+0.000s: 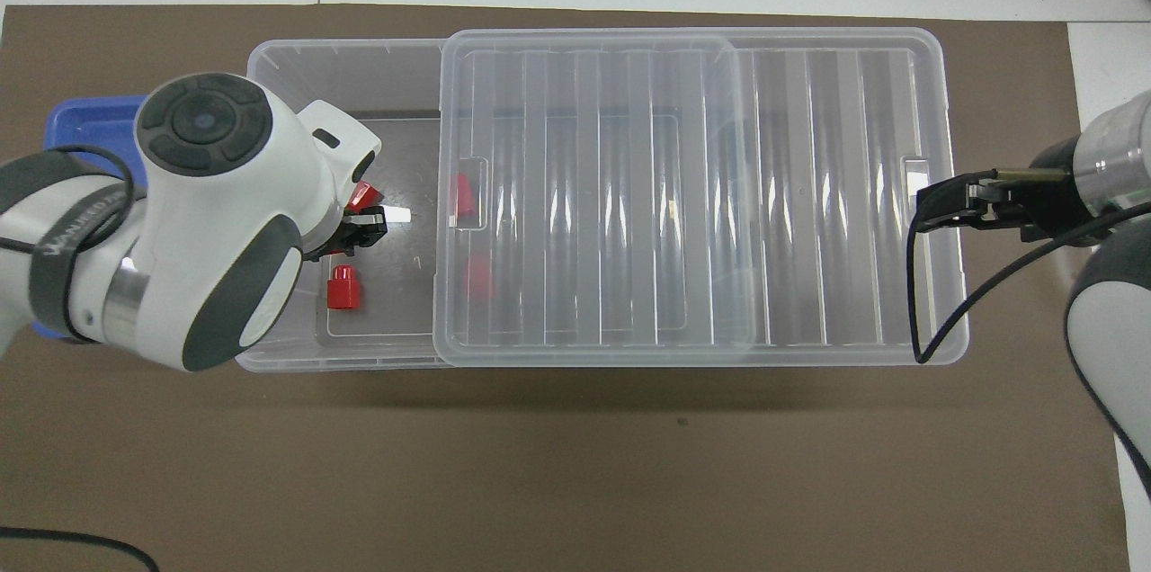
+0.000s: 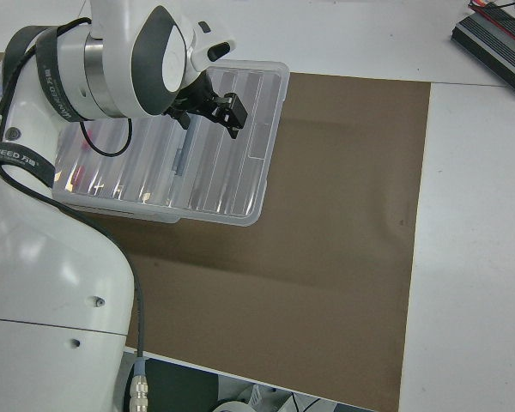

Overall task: Place red block in blue tray from box
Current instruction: 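Lift the red block out and carry it over the blue tray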

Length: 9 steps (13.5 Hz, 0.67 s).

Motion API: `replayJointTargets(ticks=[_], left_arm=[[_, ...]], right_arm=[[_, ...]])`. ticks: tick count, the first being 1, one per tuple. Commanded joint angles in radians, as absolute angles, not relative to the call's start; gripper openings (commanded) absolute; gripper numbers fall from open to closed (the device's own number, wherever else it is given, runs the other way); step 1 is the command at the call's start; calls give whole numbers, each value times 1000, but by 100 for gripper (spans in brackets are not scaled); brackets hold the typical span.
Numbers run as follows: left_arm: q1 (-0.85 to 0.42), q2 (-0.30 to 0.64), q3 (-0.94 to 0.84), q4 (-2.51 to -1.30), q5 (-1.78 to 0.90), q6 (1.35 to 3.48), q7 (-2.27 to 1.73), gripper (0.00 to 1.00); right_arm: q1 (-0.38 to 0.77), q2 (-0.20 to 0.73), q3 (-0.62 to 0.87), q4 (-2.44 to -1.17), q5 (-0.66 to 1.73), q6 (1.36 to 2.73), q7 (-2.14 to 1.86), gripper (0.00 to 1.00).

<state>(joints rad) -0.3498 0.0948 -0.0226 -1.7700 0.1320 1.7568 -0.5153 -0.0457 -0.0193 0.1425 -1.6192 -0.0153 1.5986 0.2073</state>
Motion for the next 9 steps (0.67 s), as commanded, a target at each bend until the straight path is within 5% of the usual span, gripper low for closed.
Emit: replayJointTargets(ticks=[1, 7, 8, 9], left_arm=[[-225, 103, -15, -1637, 92, 1605, -269, 0], [127, 51, -14, -1797, 86, 1860, 207, 0], [147, 49, -12, -1852, 86, 1928, 221, 0], [173, 49, -12, -1914, 86, 2010, 233, 0]], right_arm=[[-57, -35, 143, -1640, 6, 1614, 186, 100], [-64, -25, 141, -1663, 5, 1687, 190, 98], [-75, -22, 141, -1670, 3, 1706, 190, 93], [-90, -21, 141, -1690, 3, 1726, 186, 72]])
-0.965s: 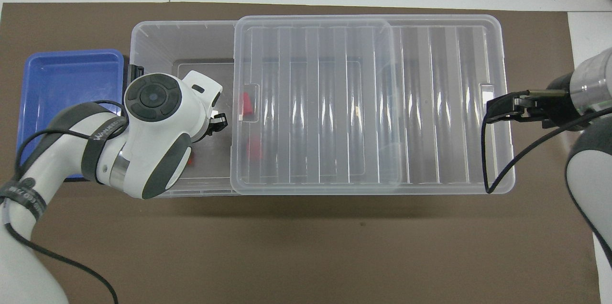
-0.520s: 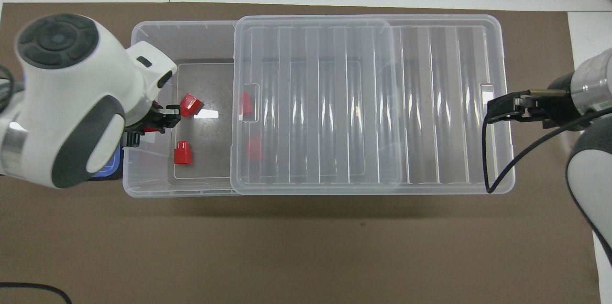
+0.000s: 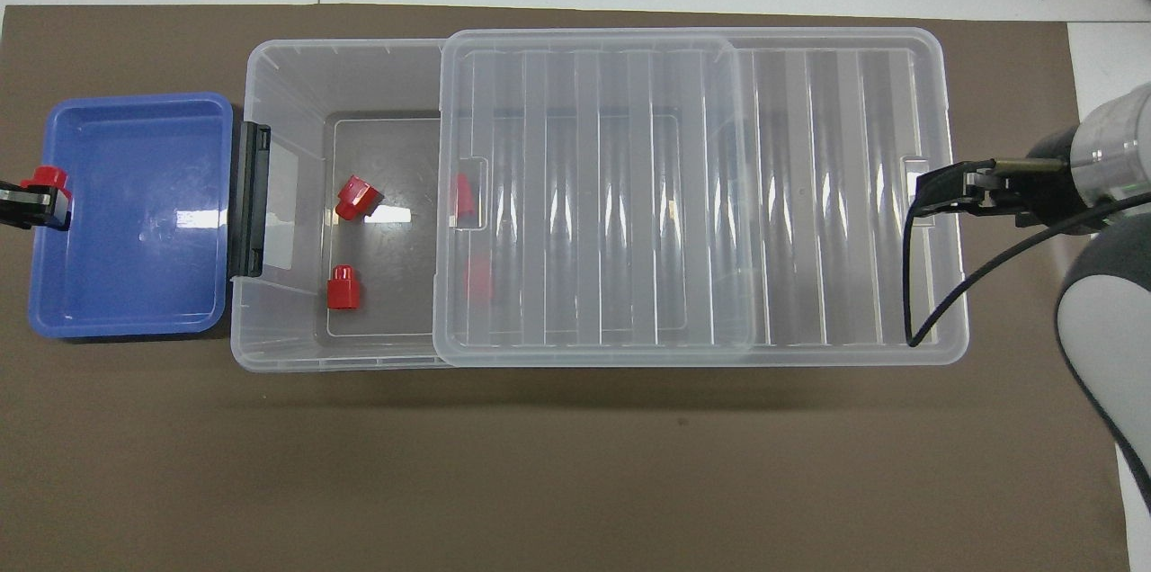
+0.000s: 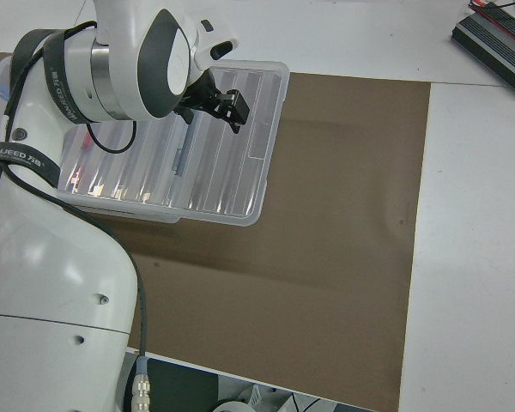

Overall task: Place red block in blue tray from box
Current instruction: 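Lift the red block out and carry it over the blue tray, then lower the red block into the blue tray with the left gripper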

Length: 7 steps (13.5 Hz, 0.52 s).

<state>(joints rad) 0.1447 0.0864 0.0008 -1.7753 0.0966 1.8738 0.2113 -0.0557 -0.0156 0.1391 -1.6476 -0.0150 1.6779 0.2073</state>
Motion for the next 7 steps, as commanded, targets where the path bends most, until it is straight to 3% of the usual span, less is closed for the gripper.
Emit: replayJointTargets(ticks=[1, 2, 7], left_arm=[[204, 51, -12, -1981, 84, 2105, 236, 0], [213, 52, -12, -2041, 84, 2199, 238, 0], [221, 110, -14, -2121, 83, 2362, 238, 0]], right_arm=[[-107, -21, 141, -1706, 3, 1750, 181, 27], [-113, -28, 140, -1733, 3, 1773, 189, 0], [-195, -17, 140, -1827, 2, 1945, 183, 0]])
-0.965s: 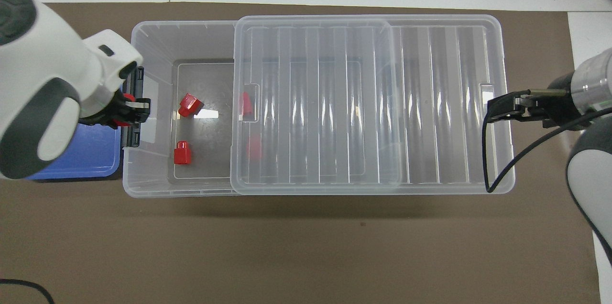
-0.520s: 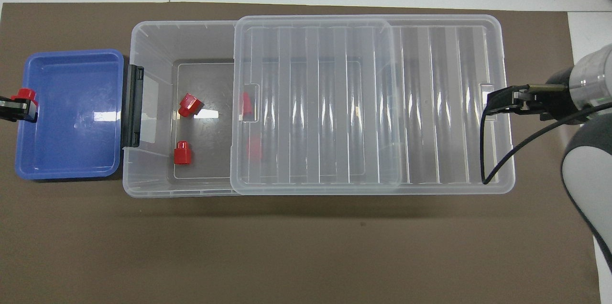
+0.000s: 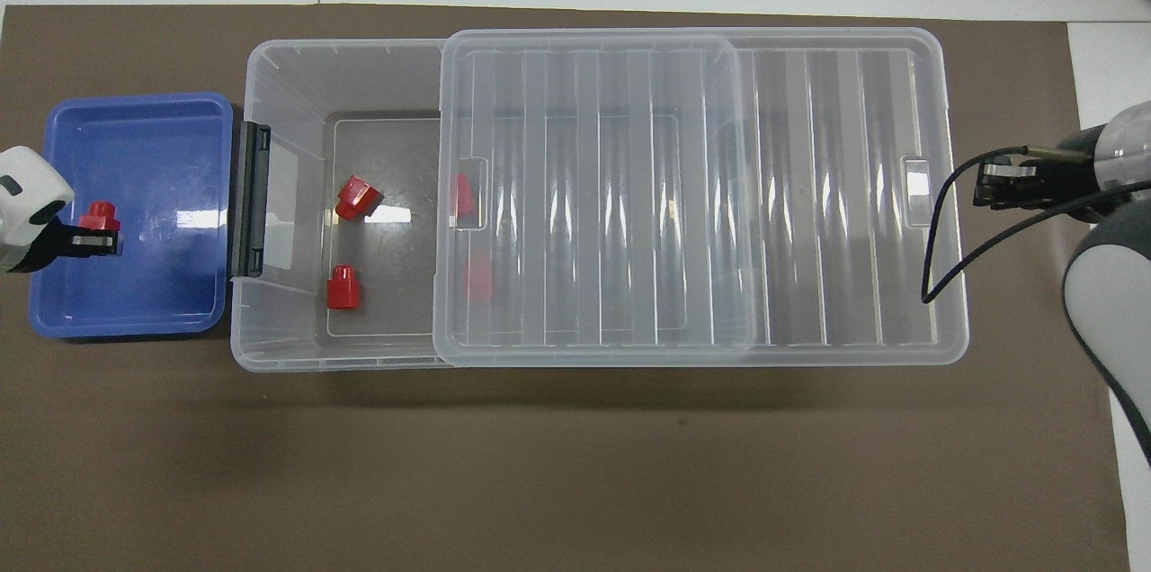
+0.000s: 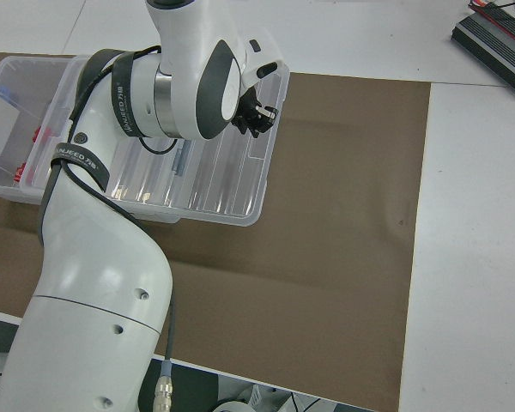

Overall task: Place red block in blue tray from box
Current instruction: 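Lower the red block into the blue tray with the left gripper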

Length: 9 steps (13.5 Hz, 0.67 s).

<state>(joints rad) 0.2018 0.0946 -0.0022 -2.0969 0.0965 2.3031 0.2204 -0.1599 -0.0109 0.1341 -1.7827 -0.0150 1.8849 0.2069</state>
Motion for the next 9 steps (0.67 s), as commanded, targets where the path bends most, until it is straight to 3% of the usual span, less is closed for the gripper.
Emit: replayJointTargets(ticks=[1, 9], left_arm=[[225, 130, -14, -2125, 51, 2393, 238, 0], [222, 242, -14, -2126, 3, 2538, 239, 2]], right_arm=[[-202, -17, 140, -1859, 2, 1989, 180, 0], [-245, 73, 141, -1894, 2, 2143, 120, 0]])
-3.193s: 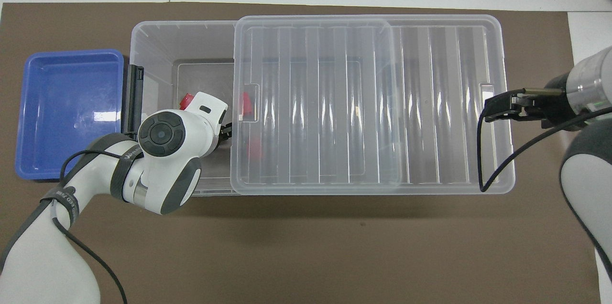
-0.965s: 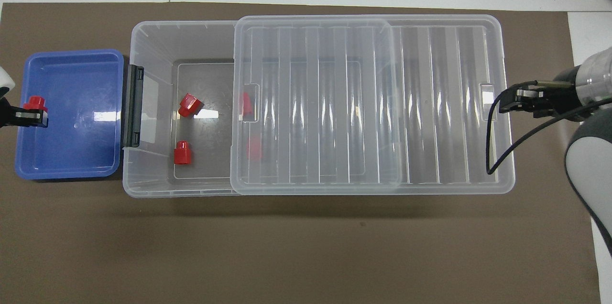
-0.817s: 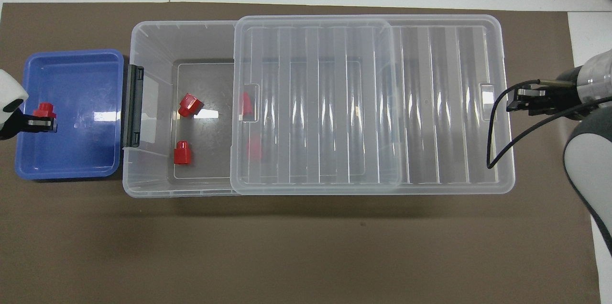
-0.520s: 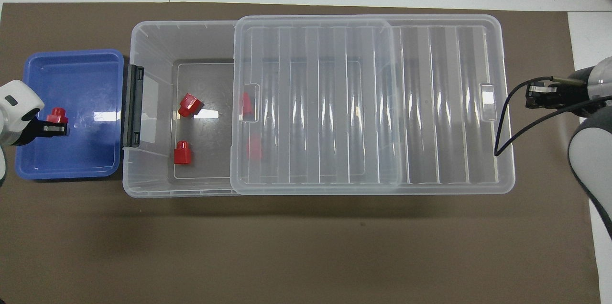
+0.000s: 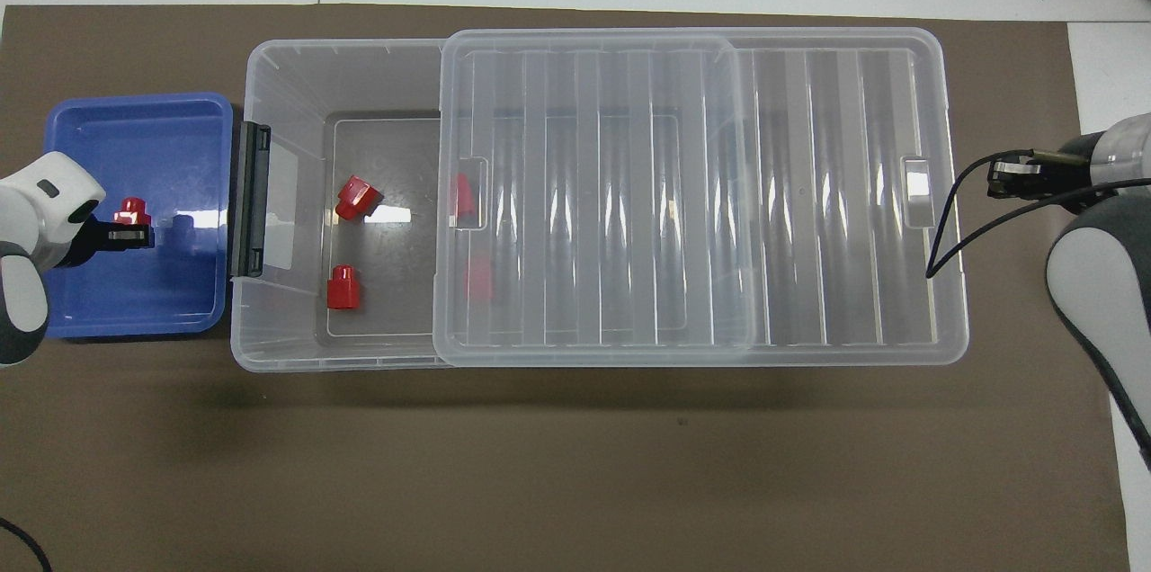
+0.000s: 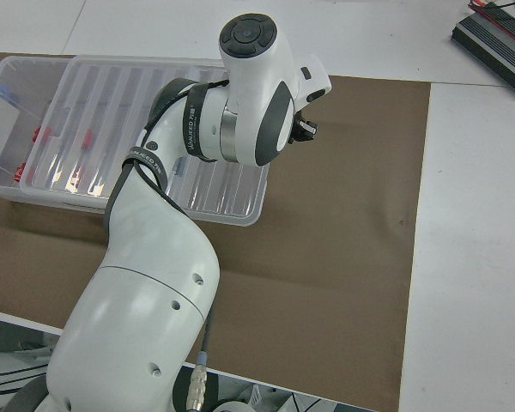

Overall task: Place red block in blue tray from box
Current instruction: 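Lower the red block into the blue tray with the left gripper, then open the left gripper to release the block while the right gripper slides the lid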

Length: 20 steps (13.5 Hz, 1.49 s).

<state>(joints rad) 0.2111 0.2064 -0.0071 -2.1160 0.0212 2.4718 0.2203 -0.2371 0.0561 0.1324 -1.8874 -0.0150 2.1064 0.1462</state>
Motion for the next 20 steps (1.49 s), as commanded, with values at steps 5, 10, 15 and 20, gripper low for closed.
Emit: replayJointTargets(ticks=[5, 10, 15, 20], left_arm=[[226, 278, -14, -2135, 3, 2594, 244, 3], [216, 279, -14, -2138, 5, 2597, 253, 74], [213, 214, -15, -2039, 5, 2382, 288, 74], [184, 153, -31, -1657, -38, 1796, 250, 80]], right_arm=[[-216, 94, 143, -1896, 2, 2152, 129, 0], [-151, 92, 144, -1899, 3, 2140, 121, 0], [-52, 86, 146, -1928, 5, 2135, 126, 0], [24, 83, 146, -1942, 5, 2137, 130, 0]])
